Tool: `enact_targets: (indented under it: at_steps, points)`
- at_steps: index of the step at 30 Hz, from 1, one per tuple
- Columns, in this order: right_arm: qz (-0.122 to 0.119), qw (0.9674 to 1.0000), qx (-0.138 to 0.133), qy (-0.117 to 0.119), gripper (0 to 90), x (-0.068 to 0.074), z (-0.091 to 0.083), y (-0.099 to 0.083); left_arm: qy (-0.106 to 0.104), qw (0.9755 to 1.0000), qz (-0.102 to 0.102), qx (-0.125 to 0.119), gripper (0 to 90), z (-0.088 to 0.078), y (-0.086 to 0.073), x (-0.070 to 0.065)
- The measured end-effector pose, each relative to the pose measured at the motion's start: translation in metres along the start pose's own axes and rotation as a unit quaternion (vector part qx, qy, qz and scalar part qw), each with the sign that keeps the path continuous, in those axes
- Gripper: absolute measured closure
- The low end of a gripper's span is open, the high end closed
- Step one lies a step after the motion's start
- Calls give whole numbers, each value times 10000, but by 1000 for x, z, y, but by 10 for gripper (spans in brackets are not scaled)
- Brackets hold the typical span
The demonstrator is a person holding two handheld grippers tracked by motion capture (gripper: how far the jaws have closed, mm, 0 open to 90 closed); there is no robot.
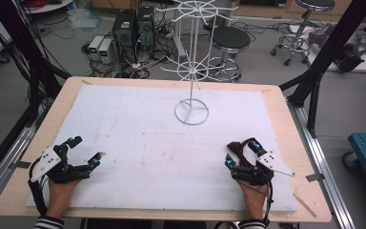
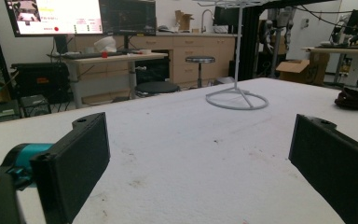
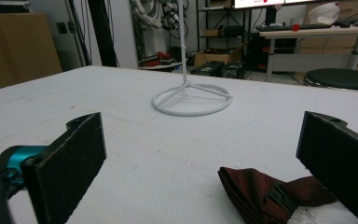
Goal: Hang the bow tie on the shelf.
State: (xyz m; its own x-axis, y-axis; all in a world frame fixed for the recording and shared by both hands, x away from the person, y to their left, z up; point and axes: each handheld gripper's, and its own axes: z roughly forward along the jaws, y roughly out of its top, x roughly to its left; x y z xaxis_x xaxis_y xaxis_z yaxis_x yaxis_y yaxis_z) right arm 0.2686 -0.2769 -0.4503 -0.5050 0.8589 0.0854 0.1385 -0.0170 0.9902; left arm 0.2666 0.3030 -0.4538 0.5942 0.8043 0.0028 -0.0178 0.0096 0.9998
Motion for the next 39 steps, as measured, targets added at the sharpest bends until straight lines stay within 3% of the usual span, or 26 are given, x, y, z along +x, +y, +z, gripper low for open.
enact_targets:
  at_steps: [18,25,33,37,39]
  points:
    - [139,9999,0,38,7,-2,-2,2,14,10000,0,-16,56,0,0,0]
    - [0,9999,166,28,7,-3,-2,14,-4,10000,-7,-18,56,0,0,0]
    - [-191,9977,643,39,7,-9,-3,40,11,10000,-2,-13,55,0,0,0]
    - [-314,9953,911,76,7,-13,-3,52,9,10000,-6,-10,56,0,0,0]
    - [-322,9924,1183,133,7,-17,-1,58,11,10000,-8,-14,56,0,0,0]
